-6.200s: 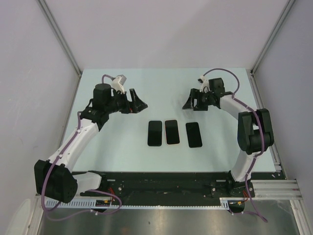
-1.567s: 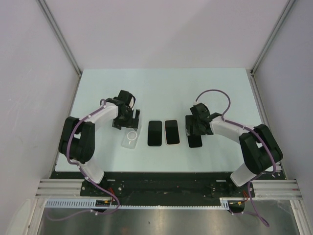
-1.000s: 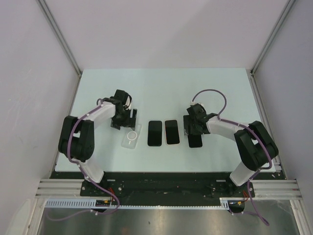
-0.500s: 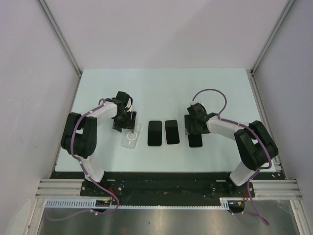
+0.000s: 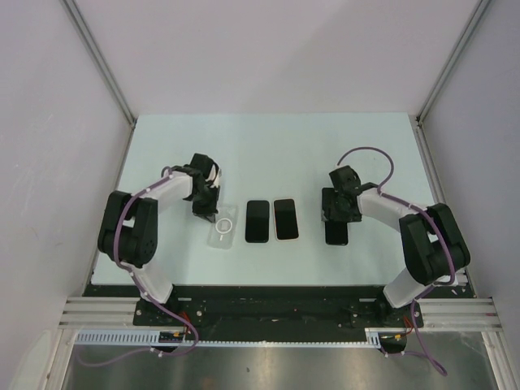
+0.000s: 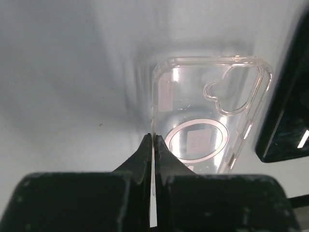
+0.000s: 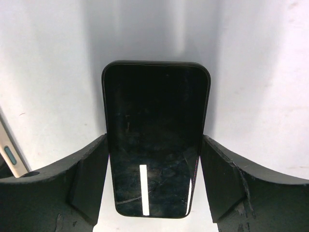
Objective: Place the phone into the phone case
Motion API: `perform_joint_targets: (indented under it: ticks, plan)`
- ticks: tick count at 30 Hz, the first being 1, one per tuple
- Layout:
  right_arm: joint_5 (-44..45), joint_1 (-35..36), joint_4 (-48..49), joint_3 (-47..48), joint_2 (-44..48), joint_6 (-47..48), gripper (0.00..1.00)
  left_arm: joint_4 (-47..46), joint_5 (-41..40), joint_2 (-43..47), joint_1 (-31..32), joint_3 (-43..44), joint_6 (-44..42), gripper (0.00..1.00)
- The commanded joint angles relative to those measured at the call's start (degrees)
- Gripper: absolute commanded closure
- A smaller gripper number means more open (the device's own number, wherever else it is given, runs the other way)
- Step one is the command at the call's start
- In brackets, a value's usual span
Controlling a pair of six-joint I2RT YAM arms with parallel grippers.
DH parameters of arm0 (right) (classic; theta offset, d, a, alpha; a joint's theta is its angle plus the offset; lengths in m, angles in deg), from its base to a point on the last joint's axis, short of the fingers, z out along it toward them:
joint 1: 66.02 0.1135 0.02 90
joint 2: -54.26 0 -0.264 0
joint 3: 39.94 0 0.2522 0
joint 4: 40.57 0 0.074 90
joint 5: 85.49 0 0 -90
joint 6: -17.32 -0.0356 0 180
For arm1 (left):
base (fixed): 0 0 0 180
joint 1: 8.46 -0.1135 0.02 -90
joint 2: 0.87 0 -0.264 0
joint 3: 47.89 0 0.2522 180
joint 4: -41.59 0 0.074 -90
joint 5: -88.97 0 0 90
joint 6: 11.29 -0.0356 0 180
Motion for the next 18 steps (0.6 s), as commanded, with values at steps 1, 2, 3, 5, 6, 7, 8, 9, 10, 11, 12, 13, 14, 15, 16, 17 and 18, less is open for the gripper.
perform_joint_targets:
  ticks: [1,2,3,5,6,7,8,9,10,11,12,13,14,15,16,17,18]
  plan:
    - [-3.2,-4.6,-1.5,0.3,4.6,1.7,0.54,-0.7,6.1,6.1,0.4,-0.2,0.8,1.00]
    - [-3.9,-5.3,-1.5,0.2,4.7,2.0,0.54,-0.7,6.8,6.8,0.5,-0.3,1.2,1.00]
    - [-4.3,-6.3,-1.7,0.3,4.8,2.1,0.55,-0.8,8.2,7.7,0.6,-0.3,1.5,1.00]
    - [-4.6,-8.8,-2.6,0.2,4.9,2.6,0.55,-0.9,9.5,10.2,0.9,-0.4,2.7,1.00]
    - [-4.5,-9.7,-2.9,0.2,5.0,2.9,0.55,-1.1,10.7,11.1,1.2,-0.3,3.2,1.00]
    - [-4.5,-10.4,-3.6,0.2,5.4,3.0,0.55,-1.3,11.2,12.6,1.8,-0.3,4.4,1.00]
    - [-4.6,-12.0,-4.0,0.2,6.0,2.9,0.55,-1.4,11.6,13.1,2.3,-0.1,4.8,1.00]
    - [-4.5,-12.8,-4.3,0.3,6.4,2.7,0.56,-1.6,11.6,13.6,3.7,0.1,5.5,1.00]
    - [-4.5,-13.4,-4.7,0.3,6.8,2.3,0.56,-2.2,12.4,14.1,4.5,0.6,7.1,1.00]
    - [-4.2,-14.5,-4.8,0.2,7.7,1.8,0.57,-2.7,13.0,14.2,5.5,1.0,7.8,1.00]
    - [-4.2,-15.0,-4.9,0.2,8.1,0.7,0.57,-3.9,13.3,14.1,7.6,1.3,8.8,1.00]
    - [-4.0,-15.4,-4.8,0.3,8.5,0.2,0.57,-5.0,14.0,13.8,8.9,2.0,11.1,1.00]
    - [-3.7,-15.9,-4.8,0.2,9.2,-0.1,0.57,-5.9,14.4,13.6,10.2,2.5,12.2,1.00]
    - [-3.7,-16.3,-4.7,0.3,9.4,-0.9,0.57,-7.8,14.3,12.6,12.8,3.0,13.3,1.00]
    - [-3.9,-16.7,-5.0,0.2,9.6,-1.1,0.58,-8.4,13.7,11.7,14.3,4.7,15.3,1.00]
    - [-3.9,-17.2,-5.1,0.2,9.6,-1.4,0.57,-8.6,12.0,10.6,15.6,6.1,16.1,1.00]
    - [-3.8,-17.9,-5.3,0.2,9.6,-1.6,0.58,-8.9,11.6,8.0,18.2,7.4,16.7,1.00]
